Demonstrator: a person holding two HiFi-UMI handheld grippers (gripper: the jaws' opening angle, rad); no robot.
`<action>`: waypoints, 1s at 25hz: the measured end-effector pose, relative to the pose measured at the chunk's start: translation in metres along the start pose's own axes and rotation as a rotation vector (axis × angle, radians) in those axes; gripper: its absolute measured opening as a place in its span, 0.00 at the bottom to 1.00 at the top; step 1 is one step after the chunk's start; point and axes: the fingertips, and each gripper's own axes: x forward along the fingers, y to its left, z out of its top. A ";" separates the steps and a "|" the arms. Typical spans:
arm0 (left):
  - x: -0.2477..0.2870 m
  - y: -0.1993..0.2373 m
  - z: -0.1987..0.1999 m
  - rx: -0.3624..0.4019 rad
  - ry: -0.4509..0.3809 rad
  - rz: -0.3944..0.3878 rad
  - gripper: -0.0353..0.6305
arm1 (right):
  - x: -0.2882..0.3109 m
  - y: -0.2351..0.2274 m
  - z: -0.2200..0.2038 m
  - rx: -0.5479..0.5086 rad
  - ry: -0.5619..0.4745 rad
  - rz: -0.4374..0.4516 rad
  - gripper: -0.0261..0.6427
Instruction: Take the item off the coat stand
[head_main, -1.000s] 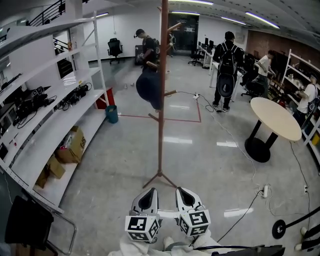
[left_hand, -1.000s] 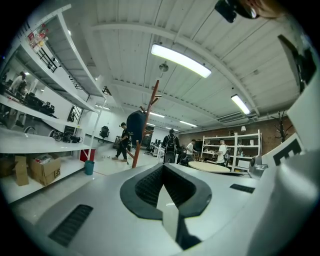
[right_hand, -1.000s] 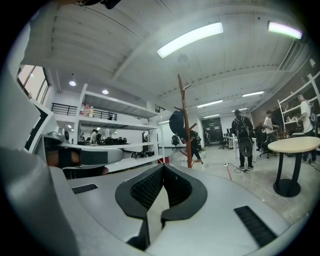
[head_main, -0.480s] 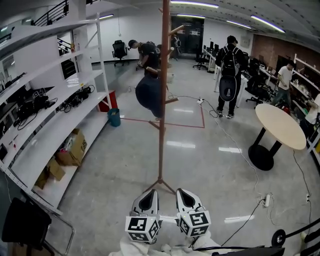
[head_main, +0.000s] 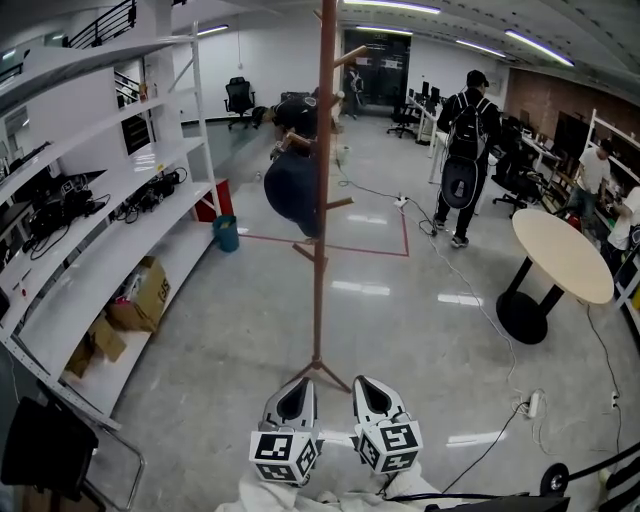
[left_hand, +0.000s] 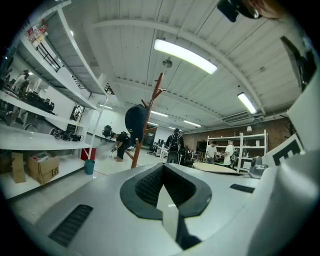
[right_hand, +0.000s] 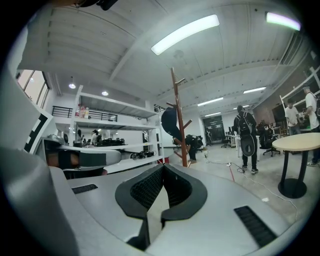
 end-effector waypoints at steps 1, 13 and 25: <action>0.001 -0.001 -0.001 0.001 0.003 -0.004 0.06 | 0.000 -0.002 0.000 0.004 0.001 -0.003 0.06; 0.020 0.006 -0.001 0.012 0.013 -0.002 0.06 | 0.017 -0.003 0.002 0.001 -0.009 0.019 0.05; 0.043 0.016 0.001 0.000 0.007 -0.020 0.06 | 0.033 -0.014 -0.001 0.000 0.008 0.009 0.06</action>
